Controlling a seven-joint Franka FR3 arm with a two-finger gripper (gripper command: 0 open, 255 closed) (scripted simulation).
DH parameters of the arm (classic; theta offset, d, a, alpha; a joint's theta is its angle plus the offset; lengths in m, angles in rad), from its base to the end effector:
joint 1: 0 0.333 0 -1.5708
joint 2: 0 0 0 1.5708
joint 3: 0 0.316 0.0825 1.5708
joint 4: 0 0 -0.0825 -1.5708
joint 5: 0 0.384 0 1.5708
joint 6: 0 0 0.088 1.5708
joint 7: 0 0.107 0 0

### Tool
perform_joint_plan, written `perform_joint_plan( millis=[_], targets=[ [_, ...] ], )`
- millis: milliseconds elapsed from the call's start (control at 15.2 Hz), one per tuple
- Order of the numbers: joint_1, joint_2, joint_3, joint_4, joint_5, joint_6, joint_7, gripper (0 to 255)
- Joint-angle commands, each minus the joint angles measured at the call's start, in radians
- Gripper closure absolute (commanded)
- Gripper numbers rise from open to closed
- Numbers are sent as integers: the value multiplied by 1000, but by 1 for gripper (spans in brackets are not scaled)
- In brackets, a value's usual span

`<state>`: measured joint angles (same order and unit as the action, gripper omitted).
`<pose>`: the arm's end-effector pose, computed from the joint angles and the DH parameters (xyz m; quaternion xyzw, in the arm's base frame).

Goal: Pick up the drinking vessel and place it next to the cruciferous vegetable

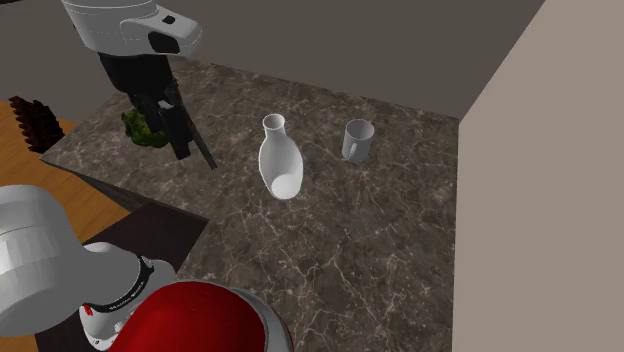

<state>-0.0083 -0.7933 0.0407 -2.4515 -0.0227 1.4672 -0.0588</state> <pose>0.2885 0.0092 0.5403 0.9944 0.0379 -0.0960 0.0239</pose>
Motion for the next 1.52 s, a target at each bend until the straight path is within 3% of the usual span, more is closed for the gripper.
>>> perform_joint_plan(
  millis=[0,726,1452],
  targets=[
    [0,0,0,0,0,0,0,0],
    [-30,356,-40,93,-21,350,-18,0],
    [-49,739,-72,341,-9,572,-44,0]
  ],
)
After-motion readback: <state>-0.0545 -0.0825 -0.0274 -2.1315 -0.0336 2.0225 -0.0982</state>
